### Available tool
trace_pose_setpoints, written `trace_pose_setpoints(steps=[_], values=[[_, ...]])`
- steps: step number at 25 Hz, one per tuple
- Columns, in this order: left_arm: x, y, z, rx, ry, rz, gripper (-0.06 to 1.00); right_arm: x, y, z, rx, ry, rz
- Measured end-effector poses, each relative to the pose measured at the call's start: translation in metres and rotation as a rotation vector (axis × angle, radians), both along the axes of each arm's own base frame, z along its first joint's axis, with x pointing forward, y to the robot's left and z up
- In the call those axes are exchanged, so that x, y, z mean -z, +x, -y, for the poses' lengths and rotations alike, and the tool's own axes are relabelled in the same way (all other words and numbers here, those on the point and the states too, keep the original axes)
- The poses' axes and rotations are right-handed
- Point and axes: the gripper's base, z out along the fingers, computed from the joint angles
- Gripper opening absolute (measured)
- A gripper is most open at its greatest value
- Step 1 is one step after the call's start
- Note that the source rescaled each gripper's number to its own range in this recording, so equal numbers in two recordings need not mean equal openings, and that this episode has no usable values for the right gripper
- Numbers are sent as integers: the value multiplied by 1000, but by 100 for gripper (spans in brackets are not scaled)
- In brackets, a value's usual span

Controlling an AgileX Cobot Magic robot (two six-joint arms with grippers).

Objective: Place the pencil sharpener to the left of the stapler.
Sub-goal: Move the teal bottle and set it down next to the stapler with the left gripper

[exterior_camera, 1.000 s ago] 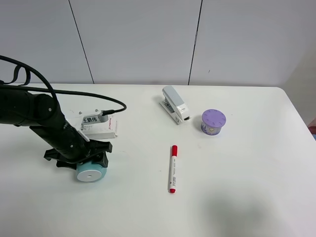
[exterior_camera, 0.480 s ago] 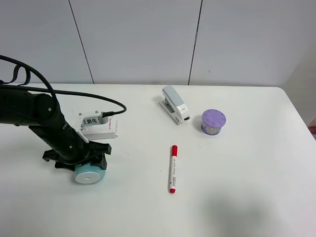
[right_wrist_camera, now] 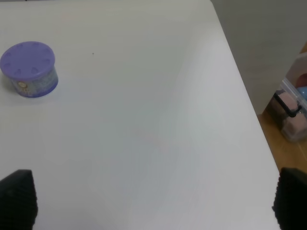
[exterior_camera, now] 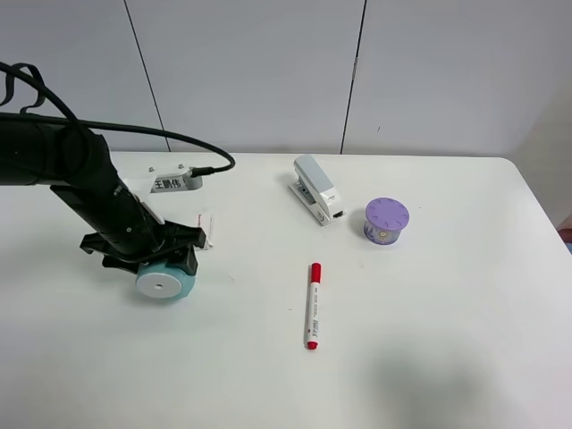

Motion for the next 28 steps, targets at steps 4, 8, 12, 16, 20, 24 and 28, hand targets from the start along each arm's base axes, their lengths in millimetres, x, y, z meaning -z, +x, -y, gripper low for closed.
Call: trace_pose_setpoints(steps=[4, 8, 12, 16, 20, 24, 28], values=[[-16, 13, 5, 18, -5, 45, 1, 0, 0, 0, 0, 0, 0], [-36, 27, 9, 41, -5, 108, 1, 0, 0, 0, 0, 0, 0], [-53, 43, 15, 76, 7, 143, 1, 0, 0, 0, 0, 0, 0], [-56, 62, 32, 142, 40, 151, 1, 0, 0, 0, 0, 0, 0], [-50, 78, 56, 200, 54, 143, 1, 0, 0, 0, 0, 0, 0], [-40, 91, 79, 256, 65, 127, 1, 0, 0, 0, 0, 0, 0], [-28, 104, 99, 294, 77, 112, 1, 0, 0, 0, 0, 0, 0]])
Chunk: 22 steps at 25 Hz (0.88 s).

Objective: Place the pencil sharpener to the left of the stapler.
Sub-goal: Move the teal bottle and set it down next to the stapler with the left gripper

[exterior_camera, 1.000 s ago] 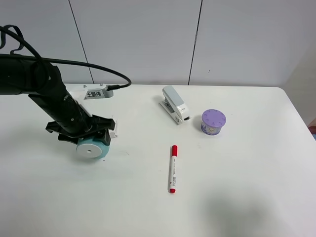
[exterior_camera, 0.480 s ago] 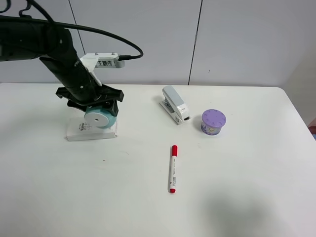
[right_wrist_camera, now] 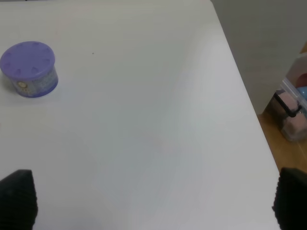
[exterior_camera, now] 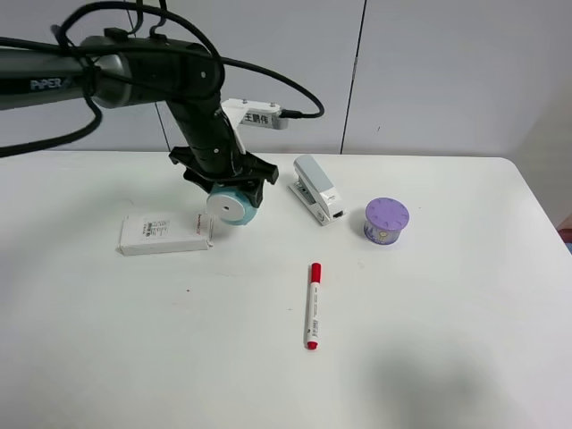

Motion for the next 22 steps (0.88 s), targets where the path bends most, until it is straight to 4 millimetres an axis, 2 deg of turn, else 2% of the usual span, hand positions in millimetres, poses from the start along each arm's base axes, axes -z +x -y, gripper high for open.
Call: trace_pose_setpoints(steps=[7, 13, 17, 22], values=[[19, 24, 18, 15, 10, 1, 0, 0, 0, 0, 0, 0, 0], [18, 47, 32, 18, -14, 42, 0, 0, 0, 0, 0, 0, 0], [18, 56, 39, 17, -32, 44, 0, 0, 0, 0, 0, 0, 0], [29, 61, 45, 11, -51, 24, 0, 0, 0, 0, 0, 0, 0]])
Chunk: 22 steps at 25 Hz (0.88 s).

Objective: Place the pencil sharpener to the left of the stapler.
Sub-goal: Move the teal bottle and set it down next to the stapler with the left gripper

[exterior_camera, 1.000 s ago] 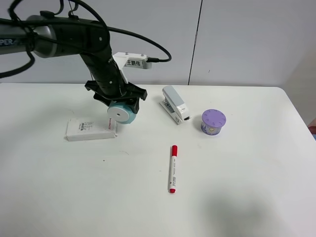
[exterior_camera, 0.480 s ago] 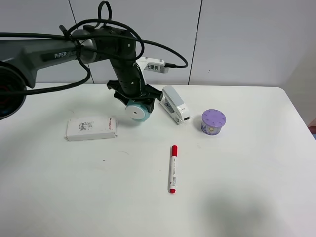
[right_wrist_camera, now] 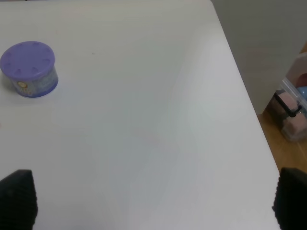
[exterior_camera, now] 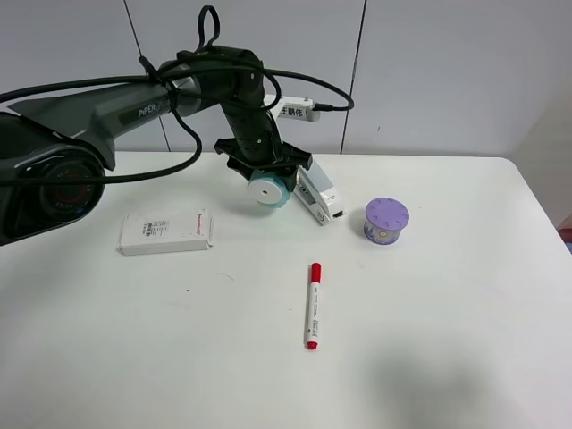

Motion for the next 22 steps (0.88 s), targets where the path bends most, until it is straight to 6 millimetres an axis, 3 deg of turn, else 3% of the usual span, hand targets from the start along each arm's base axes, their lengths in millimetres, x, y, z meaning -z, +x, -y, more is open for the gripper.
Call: trace_pose_setpoints(steps=[14, 22], values=[[36, 2, 3, -10, 6, -60, 0, 0, 0, 0, 0, 0, 0], [37, 3, 5, -17, -16, -64, 0, 0, 0, 0, 0, 0, 0]])
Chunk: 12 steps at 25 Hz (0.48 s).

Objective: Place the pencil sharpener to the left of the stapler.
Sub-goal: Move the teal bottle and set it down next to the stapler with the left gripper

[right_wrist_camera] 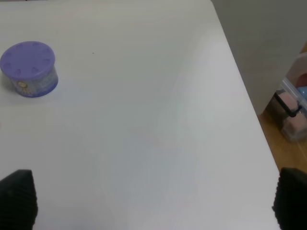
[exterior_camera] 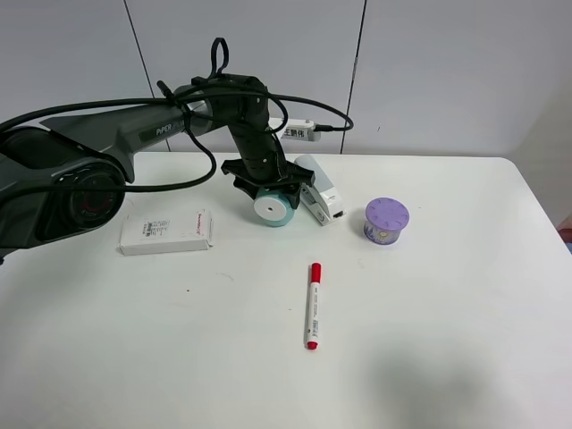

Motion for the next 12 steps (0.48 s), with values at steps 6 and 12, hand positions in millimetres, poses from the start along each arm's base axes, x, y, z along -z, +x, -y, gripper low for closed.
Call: trace_pose_setpoints(steps=[6, 12], values=[[0, 0, 0, 3, -2, 3, 0, 0, 0, 0, 0, 0, 0], [0, 0, 0, 70, 12, 21, 2, 0, 0, 0, 0, 0, 0]])
